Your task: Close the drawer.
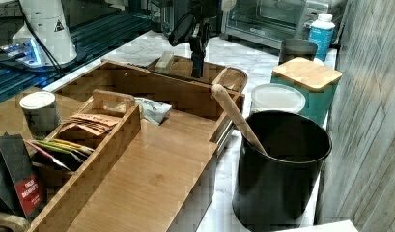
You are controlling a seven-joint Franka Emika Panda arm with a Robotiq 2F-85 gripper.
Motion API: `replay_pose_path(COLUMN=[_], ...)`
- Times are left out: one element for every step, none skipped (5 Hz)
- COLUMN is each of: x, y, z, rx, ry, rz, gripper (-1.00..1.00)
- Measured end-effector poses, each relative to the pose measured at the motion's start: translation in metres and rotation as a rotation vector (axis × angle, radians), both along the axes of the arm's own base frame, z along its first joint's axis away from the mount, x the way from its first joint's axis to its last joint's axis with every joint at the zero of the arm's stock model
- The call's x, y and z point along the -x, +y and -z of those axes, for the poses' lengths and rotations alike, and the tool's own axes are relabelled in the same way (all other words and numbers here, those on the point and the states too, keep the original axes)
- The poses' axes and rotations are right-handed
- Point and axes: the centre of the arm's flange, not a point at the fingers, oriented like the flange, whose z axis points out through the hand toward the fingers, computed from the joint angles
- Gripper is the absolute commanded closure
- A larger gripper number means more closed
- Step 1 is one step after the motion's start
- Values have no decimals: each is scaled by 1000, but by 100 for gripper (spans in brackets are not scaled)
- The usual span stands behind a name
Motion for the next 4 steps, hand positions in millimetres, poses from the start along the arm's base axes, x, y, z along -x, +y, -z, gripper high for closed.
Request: replay_pose_path(x=[1,2,0,2], y=[-12,-30,-58,-87], z=[1,2,7,6], rx=[4,-7,-61,-120], ry=[10,23,12,1], rz=[2,-16,36,119], gripper=[100,100,100,100])
